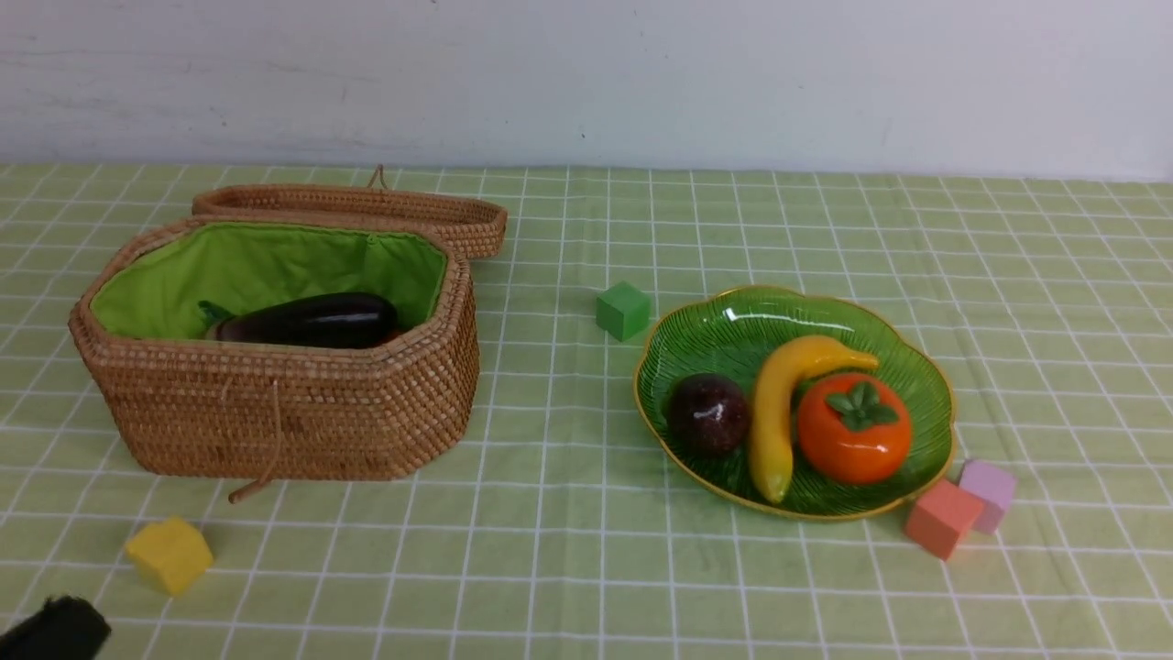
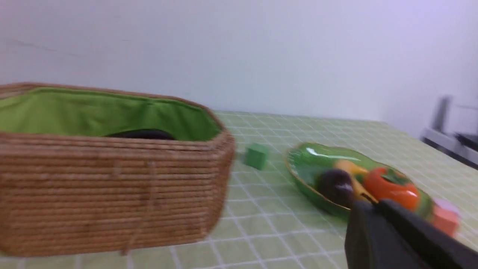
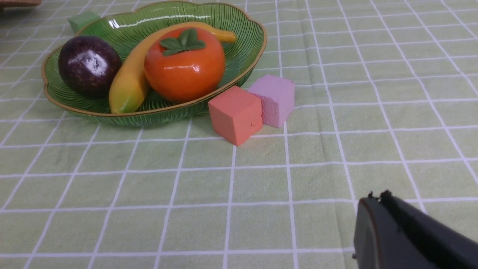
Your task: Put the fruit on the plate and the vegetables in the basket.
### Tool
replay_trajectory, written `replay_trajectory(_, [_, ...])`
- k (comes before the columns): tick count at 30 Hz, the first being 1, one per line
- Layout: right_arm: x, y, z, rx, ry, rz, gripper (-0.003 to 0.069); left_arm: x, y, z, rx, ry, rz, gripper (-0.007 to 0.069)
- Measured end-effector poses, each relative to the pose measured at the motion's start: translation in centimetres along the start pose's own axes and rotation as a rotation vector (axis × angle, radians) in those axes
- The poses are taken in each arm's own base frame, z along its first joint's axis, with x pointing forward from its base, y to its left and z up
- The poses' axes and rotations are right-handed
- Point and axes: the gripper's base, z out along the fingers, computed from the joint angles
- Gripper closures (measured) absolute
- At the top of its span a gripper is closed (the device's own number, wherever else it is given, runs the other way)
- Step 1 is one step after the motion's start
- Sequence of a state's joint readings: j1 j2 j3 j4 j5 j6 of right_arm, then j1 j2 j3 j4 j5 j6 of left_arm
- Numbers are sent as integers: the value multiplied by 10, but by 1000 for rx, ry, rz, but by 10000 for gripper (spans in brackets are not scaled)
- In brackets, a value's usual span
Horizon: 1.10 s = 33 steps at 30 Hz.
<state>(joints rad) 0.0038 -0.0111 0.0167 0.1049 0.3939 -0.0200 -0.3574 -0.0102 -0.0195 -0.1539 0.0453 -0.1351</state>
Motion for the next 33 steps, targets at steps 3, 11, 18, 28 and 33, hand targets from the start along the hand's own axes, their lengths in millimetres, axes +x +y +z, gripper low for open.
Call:
replay_trajectory(3, [0, 0, 0, 0, 0, 0, 647, 12, 13, 0, -184, 11, -23, 637])
replay_trajectory(11, [0, 0, 0, 0, -1, 0, 636, 41, 24, -6, -346, 281, -78, 637])
replay_trajectory(18, [0, 0, 0, 0, -1, 0, 631, 40, 24, -6, -347, 274, -97, 637])
replay_trajectory(28, [0, 0, 0, 0, -1, 0, 625, 40, 24, -6, -347, 273, -98, 637])
replay_trajectory(33, [0, 0, 0, 0, -1, 0, 622, 40, 24, -6, -347, 273, -98, 637])
